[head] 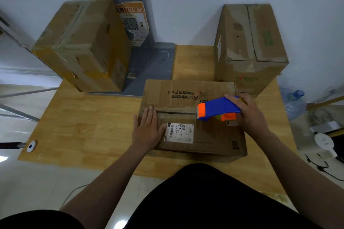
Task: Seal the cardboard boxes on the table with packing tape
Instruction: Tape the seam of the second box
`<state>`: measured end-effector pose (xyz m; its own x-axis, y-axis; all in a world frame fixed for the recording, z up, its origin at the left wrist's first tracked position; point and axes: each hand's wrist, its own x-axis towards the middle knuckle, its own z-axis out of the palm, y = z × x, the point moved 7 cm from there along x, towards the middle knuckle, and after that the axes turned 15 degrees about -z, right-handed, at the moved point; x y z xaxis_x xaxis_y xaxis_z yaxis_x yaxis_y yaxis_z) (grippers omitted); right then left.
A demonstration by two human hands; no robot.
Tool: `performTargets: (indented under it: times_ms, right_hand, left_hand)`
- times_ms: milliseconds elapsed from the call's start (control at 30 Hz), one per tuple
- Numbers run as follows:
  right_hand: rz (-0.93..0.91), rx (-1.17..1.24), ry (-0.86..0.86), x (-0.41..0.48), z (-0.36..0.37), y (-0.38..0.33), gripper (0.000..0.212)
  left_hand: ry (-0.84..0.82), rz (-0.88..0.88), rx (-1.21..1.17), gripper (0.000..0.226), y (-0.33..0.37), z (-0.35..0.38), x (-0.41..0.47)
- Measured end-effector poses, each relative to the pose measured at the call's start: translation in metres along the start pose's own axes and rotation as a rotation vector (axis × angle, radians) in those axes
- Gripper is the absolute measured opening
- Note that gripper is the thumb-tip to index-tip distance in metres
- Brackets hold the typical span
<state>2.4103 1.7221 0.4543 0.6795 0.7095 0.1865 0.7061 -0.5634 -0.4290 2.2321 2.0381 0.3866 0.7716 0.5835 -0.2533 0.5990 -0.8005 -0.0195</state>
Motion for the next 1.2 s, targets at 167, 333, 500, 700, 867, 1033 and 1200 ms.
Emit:
performTargets:
  times_ms: [167,333,500,700,867,1033,1200]
  right_hand:
    - [0.008,-0.024,-0.016,0.001,0.0,-0.006,0.063]
    - [0.024,-0.04,-0.026,0.0,-0.003,-0.009,0.061]
    - [0.014,-0.035,-0.021,-0.002,-0.005,-0.008,0.059]
    - [0.001,-0.018,-0.029,-0.003,-0.001,-0.007,0.066]
    - [0.003,-0.015,-0.035,-0.005,0.0,-0.006,0.072]
    - [-0.017,0.001,-0.044,-0.005,-0.001,-0.008,0.076]
    - [-0.04,-0.023,-0.058,-0.004,0.003,-0.007,0.079]
  left_hand:
    - [-0.11,0.099,-0.021,0.092,0.036,-0.002,-0.002]
    - [-0.177,0.084,-0.072,0.085,0.062,-0.003,-0.005]
    - [-0.178,0.039,-0.14,0.088,0.066,0.0,-0.007]
    - [-0.231,0.057,-0.118,0.092,0.076,0.0,-0.009]
    - [-0.237,0.188,-0.064,0.084,0.114,0.005,-0.02]
    - [-0.233,0.225,-0.137,0.083,0.141,0.001,-0.025]
    - [-0.262,0.227,-0.169,0.078,0.135,0.006,-0.02]
